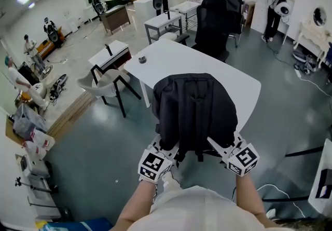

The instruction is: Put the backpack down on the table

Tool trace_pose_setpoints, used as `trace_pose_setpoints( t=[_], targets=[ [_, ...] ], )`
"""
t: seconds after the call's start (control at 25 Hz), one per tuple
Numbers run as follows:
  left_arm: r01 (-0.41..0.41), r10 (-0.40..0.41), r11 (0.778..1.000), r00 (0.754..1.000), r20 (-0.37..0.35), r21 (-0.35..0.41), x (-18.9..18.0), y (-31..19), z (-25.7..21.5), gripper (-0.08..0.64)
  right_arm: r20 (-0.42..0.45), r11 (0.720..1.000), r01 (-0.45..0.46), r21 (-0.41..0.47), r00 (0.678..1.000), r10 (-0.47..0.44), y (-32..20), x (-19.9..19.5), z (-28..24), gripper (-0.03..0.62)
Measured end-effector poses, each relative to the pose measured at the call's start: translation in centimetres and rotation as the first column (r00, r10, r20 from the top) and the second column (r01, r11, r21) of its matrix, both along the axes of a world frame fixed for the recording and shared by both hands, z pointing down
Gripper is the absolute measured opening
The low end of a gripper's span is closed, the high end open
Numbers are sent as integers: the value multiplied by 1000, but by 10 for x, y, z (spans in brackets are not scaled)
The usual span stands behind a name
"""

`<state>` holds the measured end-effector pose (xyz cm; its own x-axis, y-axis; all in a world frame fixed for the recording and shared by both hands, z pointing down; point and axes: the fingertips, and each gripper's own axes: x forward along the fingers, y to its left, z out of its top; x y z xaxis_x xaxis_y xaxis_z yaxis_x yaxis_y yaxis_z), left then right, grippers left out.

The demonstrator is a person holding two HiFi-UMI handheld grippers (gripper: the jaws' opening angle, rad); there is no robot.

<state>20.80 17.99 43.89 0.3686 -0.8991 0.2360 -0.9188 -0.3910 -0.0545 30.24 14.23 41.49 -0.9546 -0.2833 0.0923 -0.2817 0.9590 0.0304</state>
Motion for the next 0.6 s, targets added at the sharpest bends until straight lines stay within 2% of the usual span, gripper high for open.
trace_pose_setpoints(
  t=[0.6],
  targets=[
    [5,-7,999,999,-36,-40,9,14,17,69,-29,999,-5,-38,1000,4,11,8,16,169]
  ],
)
